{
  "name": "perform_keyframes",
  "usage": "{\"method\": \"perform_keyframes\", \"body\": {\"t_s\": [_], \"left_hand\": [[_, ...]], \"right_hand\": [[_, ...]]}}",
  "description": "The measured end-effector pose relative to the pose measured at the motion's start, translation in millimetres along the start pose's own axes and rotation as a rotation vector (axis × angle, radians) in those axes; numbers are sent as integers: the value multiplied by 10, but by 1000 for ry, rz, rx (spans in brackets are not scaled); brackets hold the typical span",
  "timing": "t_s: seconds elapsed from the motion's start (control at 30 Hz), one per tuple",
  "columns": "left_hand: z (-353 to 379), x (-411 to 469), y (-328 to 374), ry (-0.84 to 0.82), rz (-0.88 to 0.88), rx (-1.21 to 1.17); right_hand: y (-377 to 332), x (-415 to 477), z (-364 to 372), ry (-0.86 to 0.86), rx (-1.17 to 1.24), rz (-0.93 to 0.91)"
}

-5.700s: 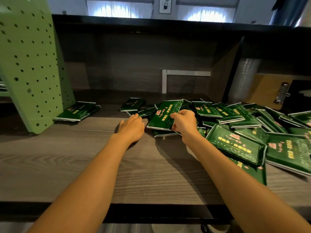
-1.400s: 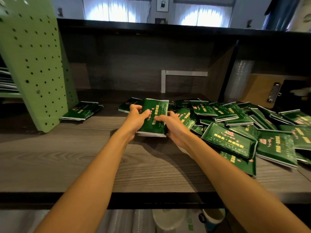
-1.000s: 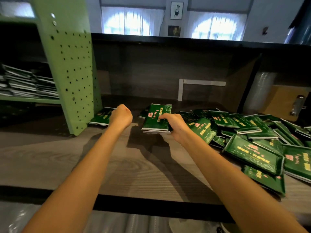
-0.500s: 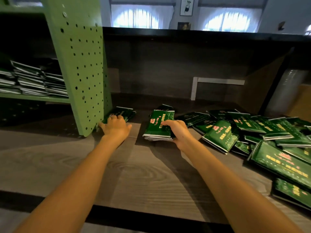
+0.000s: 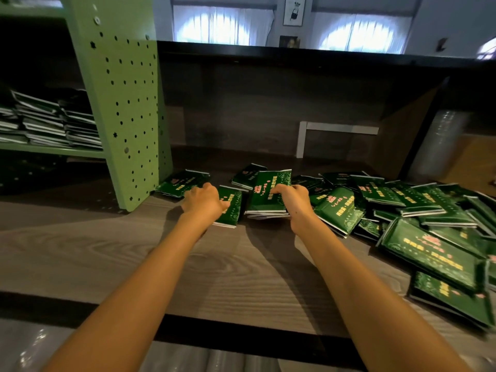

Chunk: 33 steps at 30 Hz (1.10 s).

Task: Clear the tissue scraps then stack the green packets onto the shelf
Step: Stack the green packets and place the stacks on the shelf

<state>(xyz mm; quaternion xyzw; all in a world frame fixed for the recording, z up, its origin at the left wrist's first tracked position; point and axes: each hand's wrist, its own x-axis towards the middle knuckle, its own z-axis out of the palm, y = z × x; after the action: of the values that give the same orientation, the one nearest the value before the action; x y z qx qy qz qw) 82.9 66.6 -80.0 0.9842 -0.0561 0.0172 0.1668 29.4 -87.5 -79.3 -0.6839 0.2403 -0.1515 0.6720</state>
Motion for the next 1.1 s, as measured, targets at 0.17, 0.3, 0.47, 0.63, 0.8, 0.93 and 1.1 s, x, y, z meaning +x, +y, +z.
{"method": "perform_keyframes", "body": {"t_s": [0.17,0.3,0.47,0.63,0.8,0.93,1.1], "left_hand": [[-25,21,27,-41,34,-282],[-92,4,51,-202,-86,-636],[-74,26,30,-3,-41,-968],[-88,104,18,180,-82,-1216],[67,21,237,67,29,-1178],[246,26,331,76,-4,-1076],[150,-22,356,19,23,-1147]], "right_hand": [[-5,16,-6,6,-23,-13],[28,40,-16,24,-13,-3],[32,91,-51,25,25,-28],[47,111,-2,10,54,-35],[57,46,98,-108,135,36],[84,39,170,-212,222,57],[102,30,207,-256,95,-1]]}}
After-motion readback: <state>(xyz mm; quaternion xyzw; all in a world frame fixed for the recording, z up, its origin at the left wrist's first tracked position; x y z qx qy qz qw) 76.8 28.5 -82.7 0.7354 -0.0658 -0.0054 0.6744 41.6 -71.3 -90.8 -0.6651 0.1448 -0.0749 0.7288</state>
